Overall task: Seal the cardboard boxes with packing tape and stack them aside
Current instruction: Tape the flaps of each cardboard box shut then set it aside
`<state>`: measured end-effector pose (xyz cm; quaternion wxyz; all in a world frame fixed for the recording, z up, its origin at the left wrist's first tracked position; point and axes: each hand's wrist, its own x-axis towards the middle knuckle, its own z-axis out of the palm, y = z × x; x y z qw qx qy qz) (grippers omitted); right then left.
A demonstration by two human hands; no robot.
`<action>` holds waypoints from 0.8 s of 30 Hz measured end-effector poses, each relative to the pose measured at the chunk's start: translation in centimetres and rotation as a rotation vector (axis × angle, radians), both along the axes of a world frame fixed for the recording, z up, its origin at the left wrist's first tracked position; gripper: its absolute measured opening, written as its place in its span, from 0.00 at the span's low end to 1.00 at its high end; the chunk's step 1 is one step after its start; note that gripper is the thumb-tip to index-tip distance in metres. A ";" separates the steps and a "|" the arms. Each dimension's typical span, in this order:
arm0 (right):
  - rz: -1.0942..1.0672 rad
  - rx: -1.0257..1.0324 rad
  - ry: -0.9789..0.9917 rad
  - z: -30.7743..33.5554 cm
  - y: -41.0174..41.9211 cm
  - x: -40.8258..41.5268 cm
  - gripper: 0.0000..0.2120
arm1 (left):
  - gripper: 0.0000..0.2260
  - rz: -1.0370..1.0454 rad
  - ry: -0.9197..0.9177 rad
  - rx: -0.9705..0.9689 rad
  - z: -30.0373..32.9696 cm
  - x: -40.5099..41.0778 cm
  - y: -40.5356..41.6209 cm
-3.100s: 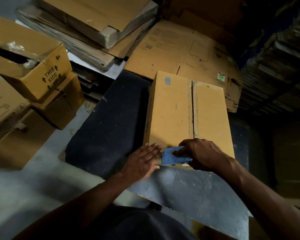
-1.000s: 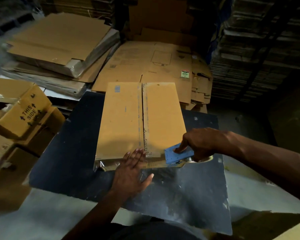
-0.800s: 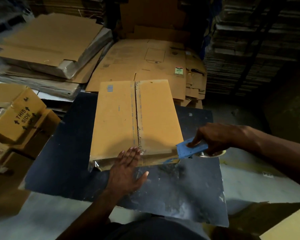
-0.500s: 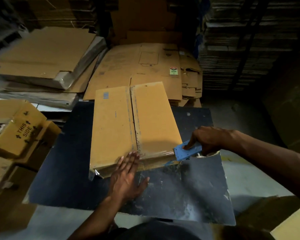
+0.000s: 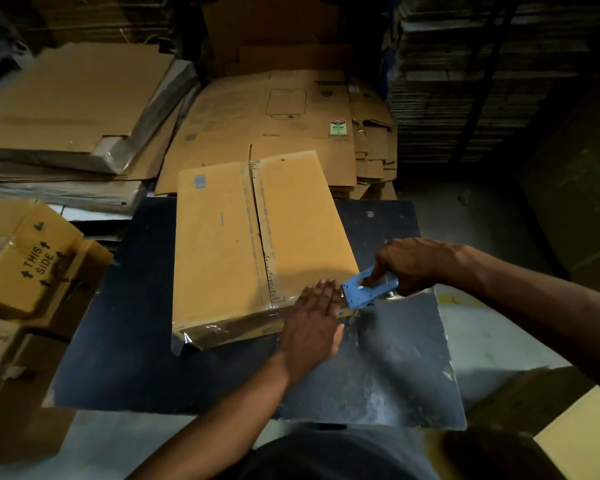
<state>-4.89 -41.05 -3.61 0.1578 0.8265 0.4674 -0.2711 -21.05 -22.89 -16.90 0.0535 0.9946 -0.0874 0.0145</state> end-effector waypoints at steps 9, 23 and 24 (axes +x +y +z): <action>-0.035 0.080 0.032 0.3 -5.3 1.7 0.26 | 0.38 0.000 -0.014 -0.059 -0.9 -0.4 0.5; -0.207 -0.036 0.043 -0.7 -7.5 2.3 0.25 | 0.39 -0.017 0.087 0.060 1.1 -0.1 0.1; -0.198 -0.035 0.047 -1.3 -7.1 2.4 0.26 | 0.39 -0.011 0.107 0.067 1.6 0.0 -0.1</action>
